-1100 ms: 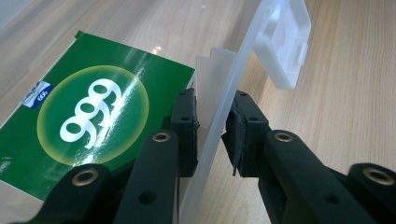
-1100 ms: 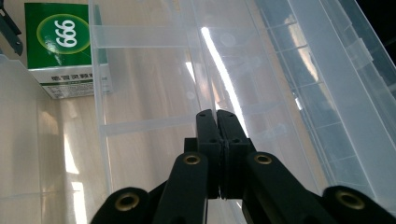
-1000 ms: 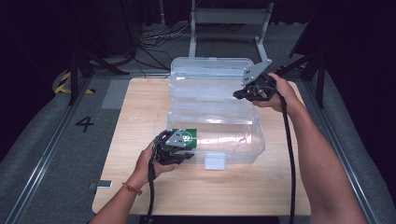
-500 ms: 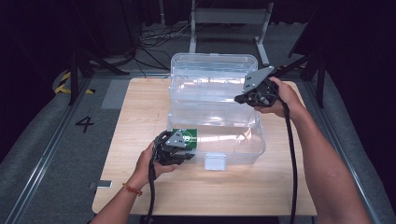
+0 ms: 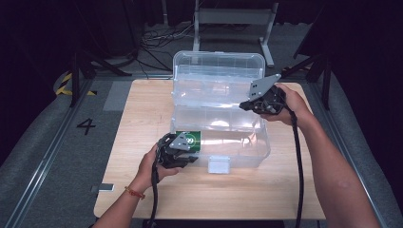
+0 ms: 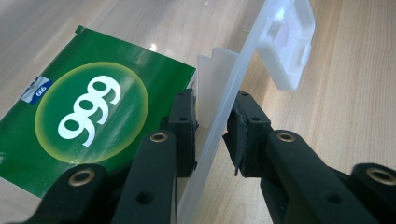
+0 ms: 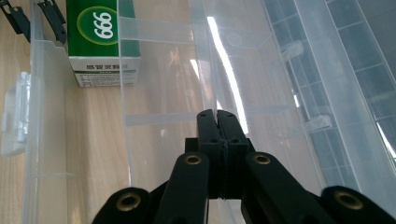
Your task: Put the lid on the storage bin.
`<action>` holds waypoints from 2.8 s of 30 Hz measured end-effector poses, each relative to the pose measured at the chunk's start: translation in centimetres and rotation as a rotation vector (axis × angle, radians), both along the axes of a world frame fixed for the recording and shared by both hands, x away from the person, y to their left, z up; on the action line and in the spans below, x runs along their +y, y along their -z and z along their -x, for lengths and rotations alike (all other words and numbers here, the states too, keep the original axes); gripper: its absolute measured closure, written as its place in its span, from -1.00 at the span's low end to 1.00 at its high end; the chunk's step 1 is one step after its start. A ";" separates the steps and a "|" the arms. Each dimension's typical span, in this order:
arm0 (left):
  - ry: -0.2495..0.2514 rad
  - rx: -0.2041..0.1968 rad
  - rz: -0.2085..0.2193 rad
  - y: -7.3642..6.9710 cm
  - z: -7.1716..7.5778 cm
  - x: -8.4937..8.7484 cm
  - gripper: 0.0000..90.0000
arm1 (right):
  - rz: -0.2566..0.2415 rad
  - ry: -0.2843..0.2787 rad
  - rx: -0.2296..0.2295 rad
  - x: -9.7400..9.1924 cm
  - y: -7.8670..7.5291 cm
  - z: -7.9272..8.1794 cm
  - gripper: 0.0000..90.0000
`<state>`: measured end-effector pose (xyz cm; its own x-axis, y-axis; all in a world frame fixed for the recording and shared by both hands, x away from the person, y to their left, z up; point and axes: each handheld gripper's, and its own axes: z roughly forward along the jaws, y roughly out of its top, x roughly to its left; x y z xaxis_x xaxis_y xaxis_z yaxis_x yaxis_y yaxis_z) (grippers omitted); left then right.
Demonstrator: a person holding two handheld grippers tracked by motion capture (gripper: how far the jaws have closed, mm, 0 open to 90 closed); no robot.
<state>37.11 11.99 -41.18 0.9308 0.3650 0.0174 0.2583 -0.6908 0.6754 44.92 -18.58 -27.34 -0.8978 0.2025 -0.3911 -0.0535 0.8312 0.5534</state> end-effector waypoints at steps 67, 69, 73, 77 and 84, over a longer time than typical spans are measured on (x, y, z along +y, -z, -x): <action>-0.002 -0.023 -0.017 -0.1 -0.1 -0.2 0.54 | 0.211 -0.024 0.157 1.6 1.5 3.4 0.95; -0.001 -0.023 -0.013 0.0 -0.1 -0.2 0.54 | 0.206 -0.031 0.163 1.5 1.5 3.3 0.95; 0.003 -0.016 -0.025 -0.1 0.1 -0.4 0.40 | 0.201 -0.028 0.157 1.4 1.6 3.5 0.95; -0.001 -0.025 -0.045 -0.8 0.7 -0.3 0.19 | 0.206 -0.020 0.141 1.3 1.6 3.7 0.95; -0.003 -0.047 0.058 -3.0 2.0 1.1 -0.10 | 0.190 -0.015 0.124 1.2 1.8 4.0 0.93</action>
<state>35.12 13.06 -38.20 0.9283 0.3697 0.0398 0.2274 -0.6490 0.7260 40.95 -17.34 -29.17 -0.9437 0.1223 -0.3073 -0.0078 0.9206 0.3904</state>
